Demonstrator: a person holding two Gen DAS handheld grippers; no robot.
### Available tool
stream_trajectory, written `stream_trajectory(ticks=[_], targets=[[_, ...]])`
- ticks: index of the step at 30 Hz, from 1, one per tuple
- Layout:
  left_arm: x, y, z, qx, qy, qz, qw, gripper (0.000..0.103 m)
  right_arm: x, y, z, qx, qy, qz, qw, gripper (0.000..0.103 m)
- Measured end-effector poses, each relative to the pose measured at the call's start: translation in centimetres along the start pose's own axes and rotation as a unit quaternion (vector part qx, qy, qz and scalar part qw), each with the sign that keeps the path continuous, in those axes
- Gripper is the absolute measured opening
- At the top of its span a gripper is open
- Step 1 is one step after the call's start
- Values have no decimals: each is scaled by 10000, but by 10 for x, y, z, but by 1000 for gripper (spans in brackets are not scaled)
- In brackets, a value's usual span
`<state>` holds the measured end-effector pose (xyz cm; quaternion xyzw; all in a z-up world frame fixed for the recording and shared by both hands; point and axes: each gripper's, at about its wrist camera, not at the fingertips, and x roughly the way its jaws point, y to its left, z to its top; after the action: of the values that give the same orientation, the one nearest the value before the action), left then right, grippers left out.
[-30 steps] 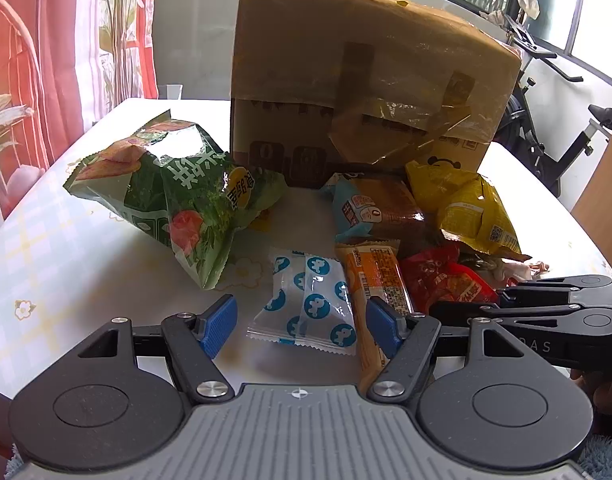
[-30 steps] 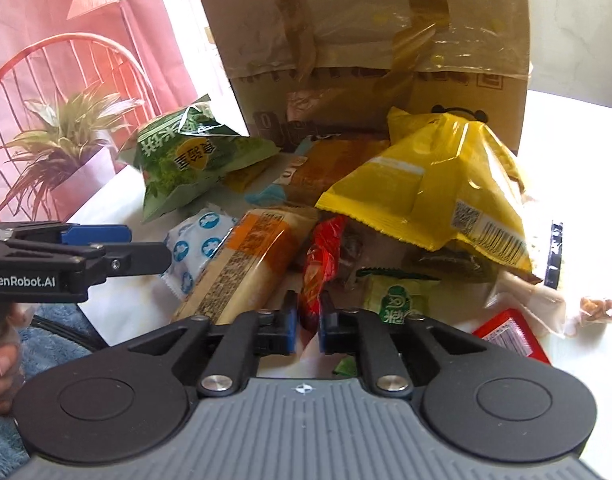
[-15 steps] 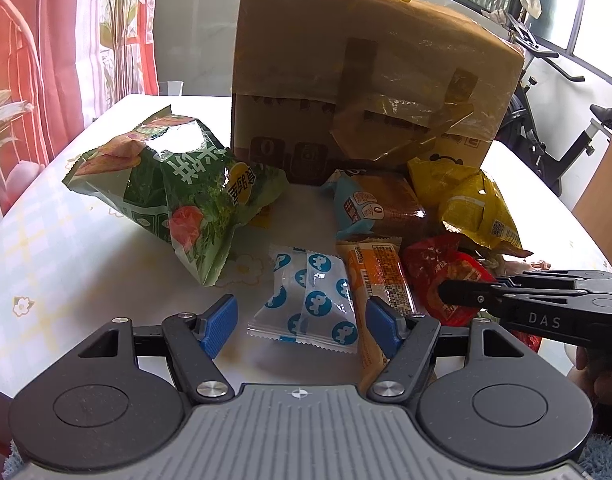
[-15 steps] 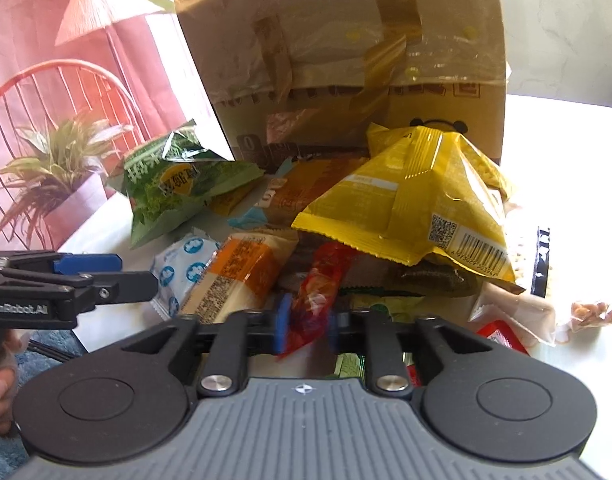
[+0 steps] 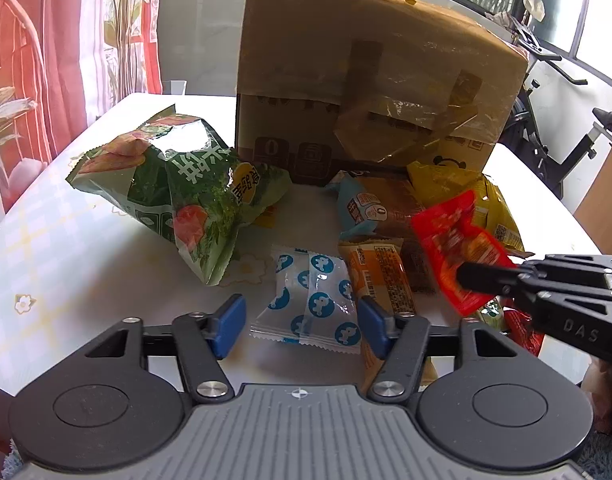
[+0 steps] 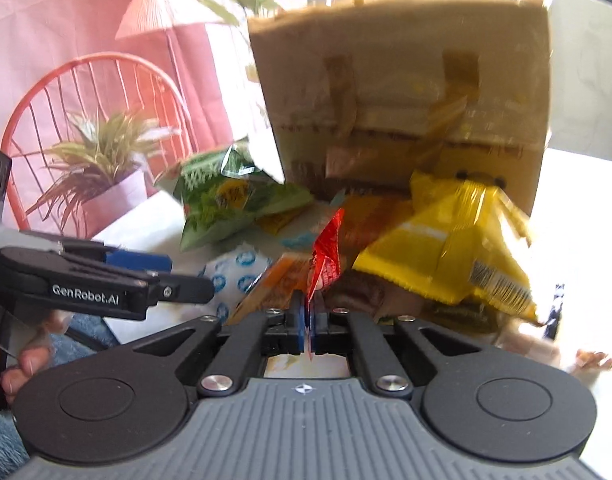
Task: Organize snacks
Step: 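Grasp the blue-and-white packet with the left tool while the right tool holds the sachet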
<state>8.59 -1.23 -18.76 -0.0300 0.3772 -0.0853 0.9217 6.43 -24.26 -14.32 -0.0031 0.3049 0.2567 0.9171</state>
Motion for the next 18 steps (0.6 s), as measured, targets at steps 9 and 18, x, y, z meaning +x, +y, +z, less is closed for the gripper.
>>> stream_trajectory(ticks=[9, 18], targets=[[23, -1, 13, -4, 148, -121, 9998, 64, -10, -3, 5, 4, -383, -99, 9992, 3], [50, -8, 11, 202, 462, -25, 9987, 66, -13, -11, 4, 124, -430, -204, 9988, 3]])
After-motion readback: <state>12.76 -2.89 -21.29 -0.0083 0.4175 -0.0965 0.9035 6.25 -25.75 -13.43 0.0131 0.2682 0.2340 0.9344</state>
